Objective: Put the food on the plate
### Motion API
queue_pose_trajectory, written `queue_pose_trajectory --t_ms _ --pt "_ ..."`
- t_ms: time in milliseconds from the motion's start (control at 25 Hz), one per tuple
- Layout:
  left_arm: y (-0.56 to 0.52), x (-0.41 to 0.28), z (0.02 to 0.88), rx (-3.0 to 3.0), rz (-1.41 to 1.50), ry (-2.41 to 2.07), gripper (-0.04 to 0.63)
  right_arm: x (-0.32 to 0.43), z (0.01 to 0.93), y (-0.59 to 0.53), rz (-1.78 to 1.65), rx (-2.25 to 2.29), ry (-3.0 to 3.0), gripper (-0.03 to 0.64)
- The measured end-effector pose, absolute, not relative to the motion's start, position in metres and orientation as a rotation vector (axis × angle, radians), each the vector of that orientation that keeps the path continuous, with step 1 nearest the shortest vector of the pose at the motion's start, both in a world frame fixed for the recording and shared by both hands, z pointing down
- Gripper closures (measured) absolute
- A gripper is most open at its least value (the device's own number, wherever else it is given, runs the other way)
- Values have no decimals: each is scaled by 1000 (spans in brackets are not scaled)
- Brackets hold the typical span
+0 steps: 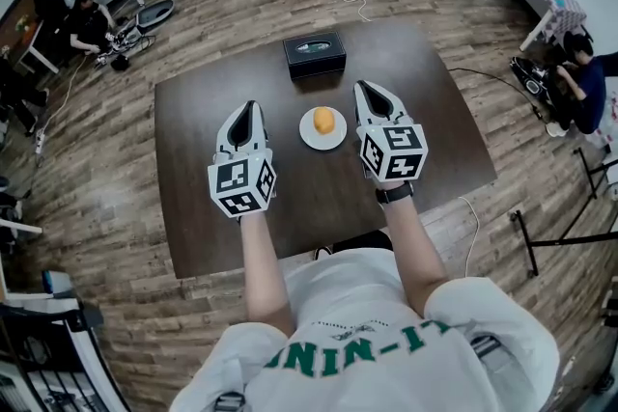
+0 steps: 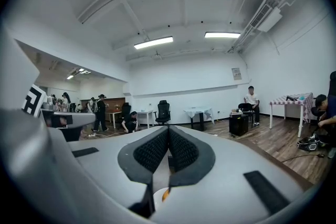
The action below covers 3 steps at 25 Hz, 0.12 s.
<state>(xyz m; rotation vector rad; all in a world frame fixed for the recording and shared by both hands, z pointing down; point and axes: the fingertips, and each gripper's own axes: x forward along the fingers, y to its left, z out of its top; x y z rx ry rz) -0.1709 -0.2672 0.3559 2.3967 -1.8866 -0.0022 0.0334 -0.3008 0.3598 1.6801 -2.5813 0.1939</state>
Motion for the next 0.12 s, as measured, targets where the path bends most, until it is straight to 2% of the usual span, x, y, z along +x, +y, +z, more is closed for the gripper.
queue_pose_trajectory --t_ms 120 --pt "-273 -172 354 2404 3 -1896 581 33 362 -305 198 1681 -2576 601"
